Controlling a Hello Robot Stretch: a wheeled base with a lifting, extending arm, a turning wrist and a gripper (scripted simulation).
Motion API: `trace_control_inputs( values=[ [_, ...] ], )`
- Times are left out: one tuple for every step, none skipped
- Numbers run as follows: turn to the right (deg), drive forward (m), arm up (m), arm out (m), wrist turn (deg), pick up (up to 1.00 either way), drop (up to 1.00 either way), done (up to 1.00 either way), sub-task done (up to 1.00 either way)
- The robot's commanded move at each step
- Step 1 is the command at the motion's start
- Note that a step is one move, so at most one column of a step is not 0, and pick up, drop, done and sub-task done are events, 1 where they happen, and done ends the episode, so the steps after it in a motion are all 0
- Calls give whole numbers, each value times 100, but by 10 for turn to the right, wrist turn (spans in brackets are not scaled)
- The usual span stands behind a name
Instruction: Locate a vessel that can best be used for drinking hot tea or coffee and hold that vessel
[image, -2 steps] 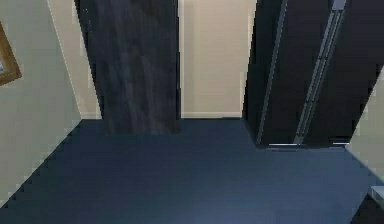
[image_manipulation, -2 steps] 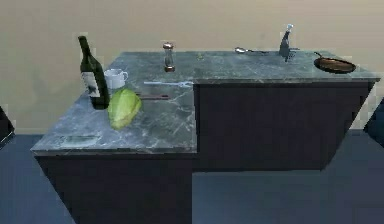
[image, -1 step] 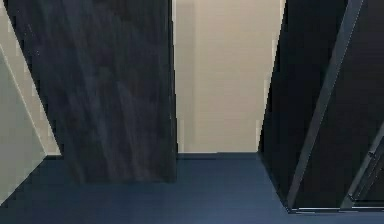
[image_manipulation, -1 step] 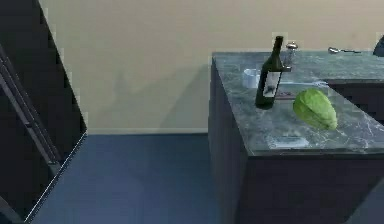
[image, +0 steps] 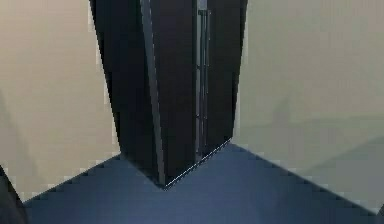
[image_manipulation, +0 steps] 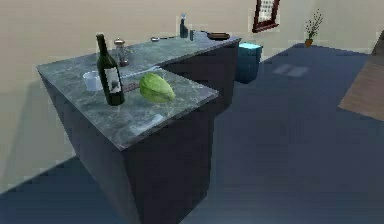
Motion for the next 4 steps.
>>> trace_control_inputs(
  values=[
    [180,0,0,0,0,0,0,0,0],
    [0,25,0,0,0,0,0,0,0],
    [60,0,0,0,0,0,0,0,0],
    [0,75,0,0,0,0,0,0,0]
  ],
)
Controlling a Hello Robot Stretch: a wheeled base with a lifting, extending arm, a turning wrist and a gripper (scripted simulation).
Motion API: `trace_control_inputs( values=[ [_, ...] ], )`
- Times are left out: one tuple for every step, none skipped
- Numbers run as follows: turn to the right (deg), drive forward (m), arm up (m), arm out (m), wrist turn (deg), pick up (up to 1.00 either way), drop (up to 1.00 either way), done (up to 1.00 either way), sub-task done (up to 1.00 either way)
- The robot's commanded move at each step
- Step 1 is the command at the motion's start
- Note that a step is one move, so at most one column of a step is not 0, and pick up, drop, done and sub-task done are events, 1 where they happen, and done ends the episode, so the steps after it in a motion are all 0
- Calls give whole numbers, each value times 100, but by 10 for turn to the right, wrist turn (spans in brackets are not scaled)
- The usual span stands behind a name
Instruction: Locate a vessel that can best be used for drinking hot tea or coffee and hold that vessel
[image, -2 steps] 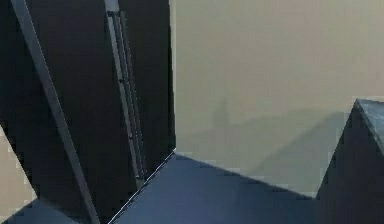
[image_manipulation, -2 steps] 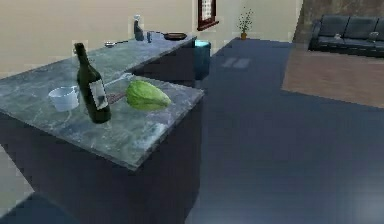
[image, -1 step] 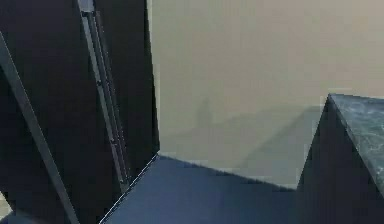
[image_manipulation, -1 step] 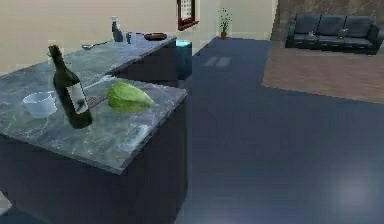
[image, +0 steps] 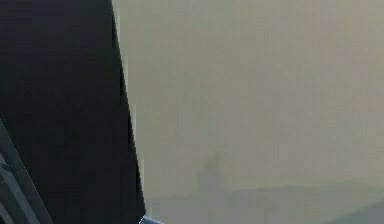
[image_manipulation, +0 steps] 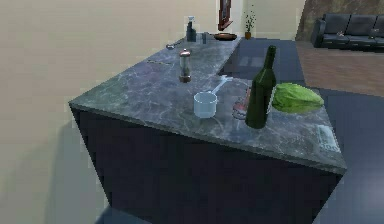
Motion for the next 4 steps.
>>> trace_control_inputs(
  values=[
    [0,0,50,0,0,0,0,0,0],
    [0,0,38,0,0,0,0,0,0],
    [0,0,0,46,0,0,0,0,0],
    [0,0,0,0,450,0,0,0,0]
  ],
)
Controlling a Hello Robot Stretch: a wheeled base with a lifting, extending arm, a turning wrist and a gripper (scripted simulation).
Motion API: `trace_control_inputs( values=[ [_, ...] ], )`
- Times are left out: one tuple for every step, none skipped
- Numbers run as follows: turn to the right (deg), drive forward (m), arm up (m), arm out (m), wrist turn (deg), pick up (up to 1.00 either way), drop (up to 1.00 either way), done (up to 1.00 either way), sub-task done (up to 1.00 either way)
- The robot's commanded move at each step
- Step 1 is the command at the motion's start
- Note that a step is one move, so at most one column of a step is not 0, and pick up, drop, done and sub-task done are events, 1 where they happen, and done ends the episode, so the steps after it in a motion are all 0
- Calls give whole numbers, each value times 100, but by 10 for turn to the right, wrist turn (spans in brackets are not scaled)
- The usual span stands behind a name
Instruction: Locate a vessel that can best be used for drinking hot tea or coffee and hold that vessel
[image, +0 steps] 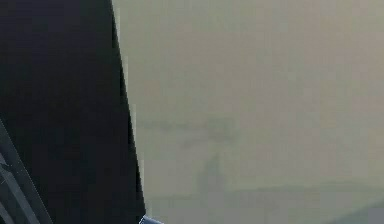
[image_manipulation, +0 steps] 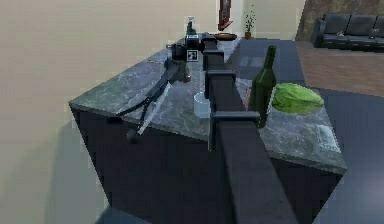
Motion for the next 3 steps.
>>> trace_control_inputs(
  values=[
    [0,0,0,0,450,0,0,0,0],
    [0,0,0,0,450,0,0,0,0],
    [0,0,0,0,450,0,0,0,0]
  ],
)
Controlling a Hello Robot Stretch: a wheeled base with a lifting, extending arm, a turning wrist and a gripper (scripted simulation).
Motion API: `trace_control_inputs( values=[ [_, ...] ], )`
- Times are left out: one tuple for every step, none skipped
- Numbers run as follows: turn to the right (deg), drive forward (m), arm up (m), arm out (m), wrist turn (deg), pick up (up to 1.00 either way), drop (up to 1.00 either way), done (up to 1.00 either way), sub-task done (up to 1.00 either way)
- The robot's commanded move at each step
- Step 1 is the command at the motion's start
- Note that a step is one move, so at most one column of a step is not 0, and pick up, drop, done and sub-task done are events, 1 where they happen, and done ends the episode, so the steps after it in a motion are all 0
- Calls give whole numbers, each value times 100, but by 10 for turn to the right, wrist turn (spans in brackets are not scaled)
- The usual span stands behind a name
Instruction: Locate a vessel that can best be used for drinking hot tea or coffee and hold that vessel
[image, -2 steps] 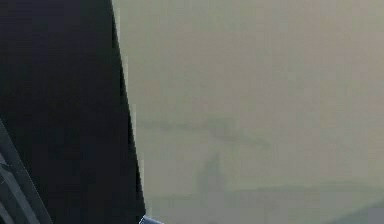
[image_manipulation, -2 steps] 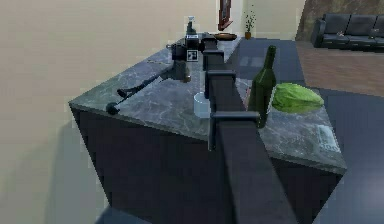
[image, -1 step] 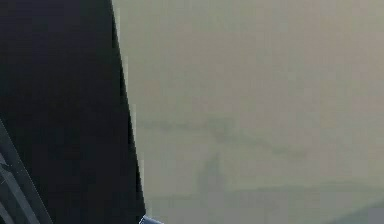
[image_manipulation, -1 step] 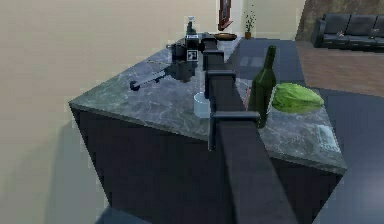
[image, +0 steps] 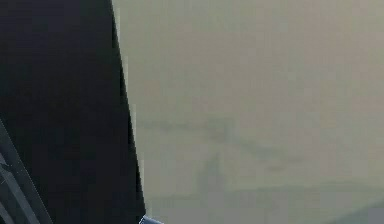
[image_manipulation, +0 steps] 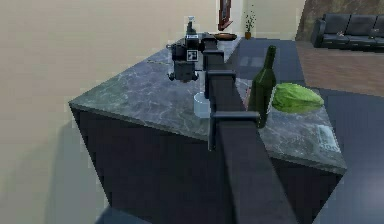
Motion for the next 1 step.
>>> trace_control_inputs(
  values=[
    [0,0,0,0,390,0,0,0,0]
  ],
)
